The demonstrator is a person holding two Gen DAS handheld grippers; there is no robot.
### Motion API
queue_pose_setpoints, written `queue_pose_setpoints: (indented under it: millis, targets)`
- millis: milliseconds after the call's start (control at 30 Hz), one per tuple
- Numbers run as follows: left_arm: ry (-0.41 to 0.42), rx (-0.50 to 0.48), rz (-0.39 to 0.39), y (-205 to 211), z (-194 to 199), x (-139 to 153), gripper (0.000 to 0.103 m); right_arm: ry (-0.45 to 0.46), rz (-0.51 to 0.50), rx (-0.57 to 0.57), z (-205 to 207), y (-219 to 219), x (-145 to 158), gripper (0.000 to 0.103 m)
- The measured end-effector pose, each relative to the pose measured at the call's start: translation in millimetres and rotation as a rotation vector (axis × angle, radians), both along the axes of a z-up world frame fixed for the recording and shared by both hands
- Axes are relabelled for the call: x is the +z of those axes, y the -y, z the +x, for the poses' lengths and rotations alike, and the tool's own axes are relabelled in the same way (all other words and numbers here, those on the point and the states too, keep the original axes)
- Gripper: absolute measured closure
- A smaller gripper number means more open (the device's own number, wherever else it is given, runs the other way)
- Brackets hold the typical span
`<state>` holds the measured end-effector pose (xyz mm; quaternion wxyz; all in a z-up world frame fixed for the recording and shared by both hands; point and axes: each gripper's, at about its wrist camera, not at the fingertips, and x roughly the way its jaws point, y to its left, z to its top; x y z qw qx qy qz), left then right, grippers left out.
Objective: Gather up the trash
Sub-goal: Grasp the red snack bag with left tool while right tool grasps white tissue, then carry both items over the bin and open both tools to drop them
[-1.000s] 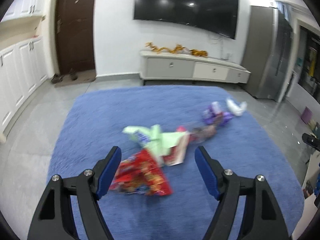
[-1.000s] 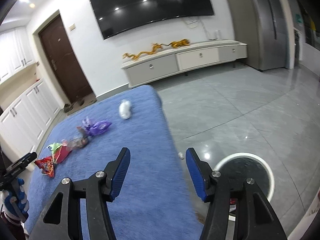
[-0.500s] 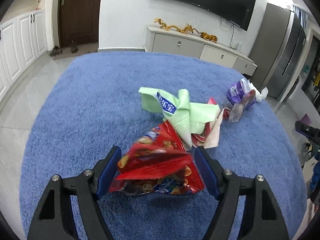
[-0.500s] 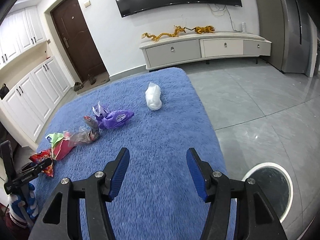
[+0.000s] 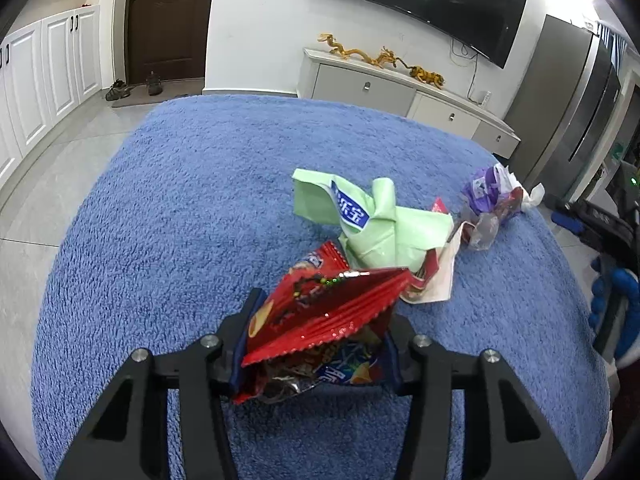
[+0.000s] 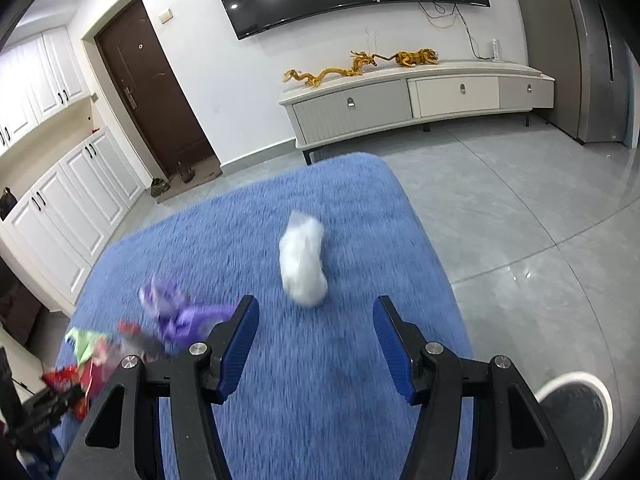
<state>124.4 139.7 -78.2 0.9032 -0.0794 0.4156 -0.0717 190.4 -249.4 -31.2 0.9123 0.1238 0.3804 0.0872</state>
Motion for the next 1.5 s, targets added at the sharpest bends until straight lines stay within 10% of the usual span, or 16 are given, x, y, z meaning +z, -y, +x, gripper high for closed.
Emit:
queue_pose_setpoints:
  millis: [200, 367, 1000, 1500]
  targets:
    - [-0.001, 0.002, -0.005, -2, -1, -1, 0.055, -0.008, -0.006, -0.001, 31, -2, -11, 0.049]
    - [0.000, 0.003, -0.005, -3, -2, -1, 0.055, -0.020, 0.010, 0.023, 32, -4, -16, 0.083]
    - [0.072, 0.003, -0.012, 9, -60, 34, 0.073, 0.115, -0.030, -0.020, -127, 37, 47, 0.086]
    - [0.136, -0.296, 0.031, 131, -77, 92, 0.073, 0.182, -0.027, -0.227, -218, 131, 56, 0.086]
